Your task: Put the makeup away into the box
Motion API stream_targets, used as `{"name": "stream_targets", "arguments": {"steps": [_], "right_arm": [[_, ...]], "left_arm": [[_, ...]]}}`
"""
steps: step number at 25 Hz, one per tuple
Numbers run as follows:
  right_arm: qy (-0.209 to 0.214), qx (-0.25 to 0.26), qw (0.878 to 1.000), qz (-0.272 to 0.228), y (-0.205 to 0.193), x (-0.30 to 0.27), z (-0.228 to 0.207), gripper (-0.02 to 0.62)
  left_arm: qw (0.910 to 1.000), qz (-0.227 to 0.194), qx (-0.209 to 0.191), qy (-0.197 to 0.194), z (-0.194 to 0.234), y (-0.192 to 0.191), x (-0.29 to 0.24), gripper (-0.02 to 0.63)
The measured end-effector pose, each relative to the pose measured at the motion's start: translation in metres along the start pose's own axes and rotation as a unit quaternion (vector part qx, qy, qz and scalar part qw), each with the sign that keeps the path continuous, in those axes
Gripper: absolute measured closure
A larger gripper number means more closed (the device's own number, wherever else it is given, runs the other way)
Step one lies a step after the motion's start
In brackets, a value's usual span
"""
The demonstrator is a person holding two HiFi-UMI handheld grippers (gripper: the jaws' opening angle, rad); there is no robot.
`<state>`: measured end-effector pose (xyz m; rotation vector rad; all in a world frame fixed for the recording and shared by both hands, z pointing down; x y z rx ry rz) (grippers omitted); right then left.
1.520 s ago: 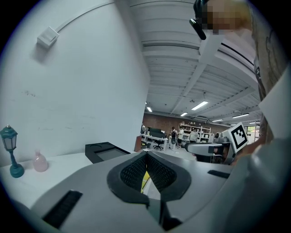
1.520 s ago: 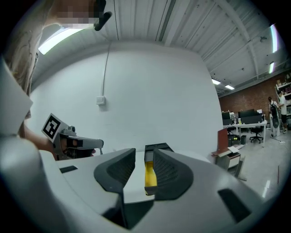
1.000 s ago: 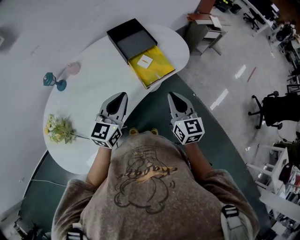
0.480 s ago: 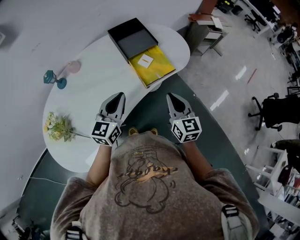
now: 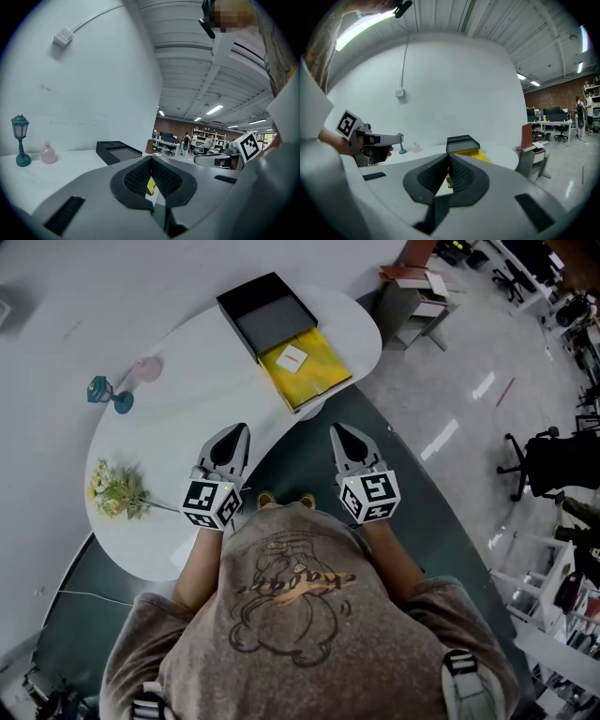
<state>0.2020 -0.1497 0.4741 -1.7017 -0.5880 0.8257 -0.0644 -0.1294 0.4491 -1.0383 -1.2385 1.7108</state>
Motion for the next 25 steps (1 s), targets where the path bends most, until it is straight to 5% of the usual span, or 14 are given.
{"name": "stream_targets", "arguments": {"steps": [25], "right_arm": [[-0.001, -0.017, 1.000, -0.003, -0.002, -0.012, -0.002, 0.592]], "left_arm": [[0.9996, 0.012, 0.022, -0.009, 0.008, -0.001, -0.012, 0.586]]}}
Point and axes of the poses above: the fingertips, and each gripper's own axes: x backward along the fingers, z to its left, y out of its top, the point moved 8 cm from there along x, backward along the fingers, and after that the axes turned 5 degrees about y, right-handed, at the moved point
